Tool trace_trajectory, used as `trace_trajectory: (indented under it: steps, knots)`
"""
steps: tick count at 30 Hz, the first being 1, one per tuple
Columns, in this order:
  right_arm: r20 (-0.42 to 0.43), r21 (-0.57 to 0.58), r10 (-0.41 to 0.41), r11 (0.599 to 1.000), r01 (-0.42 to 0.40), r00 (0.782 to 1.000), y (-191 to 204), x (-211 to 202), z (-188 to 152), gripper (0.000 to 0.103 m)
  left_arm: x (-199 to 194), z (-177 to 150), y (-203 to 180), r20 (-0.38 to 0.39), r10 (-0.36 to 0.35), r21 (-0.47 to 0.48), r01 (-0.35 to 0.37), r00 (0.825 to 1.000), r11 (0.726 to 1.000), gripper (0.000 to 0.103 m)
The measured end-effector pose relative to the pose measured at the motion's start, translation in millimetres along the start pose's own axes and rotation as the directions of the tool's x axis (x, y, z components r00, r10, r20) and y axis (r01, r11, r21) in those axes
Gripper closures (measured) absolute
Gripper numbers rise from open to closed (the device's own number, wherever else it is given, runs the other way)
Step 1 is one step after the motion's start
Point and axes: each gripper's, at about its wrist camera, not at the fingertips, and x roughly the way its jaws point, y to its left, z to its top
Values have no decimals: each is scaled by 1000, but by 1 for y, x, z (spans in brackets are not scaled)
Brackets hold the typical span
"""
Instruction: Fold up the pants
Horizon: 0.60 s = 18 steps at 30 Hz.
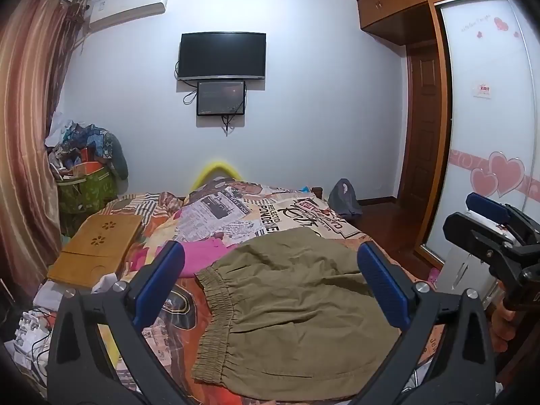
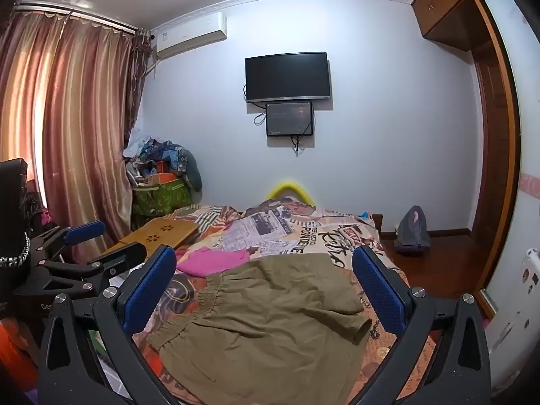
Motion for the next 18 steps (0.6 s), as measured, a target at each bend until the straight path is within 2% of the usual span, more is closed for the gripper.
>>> trace_trajectory:
  steps: [18]
  knots:
    - [-26,26,-7,1000,8,1000,-5,5,-4,0,1,0,-2,1,-3,19,3,1000,1000,0]
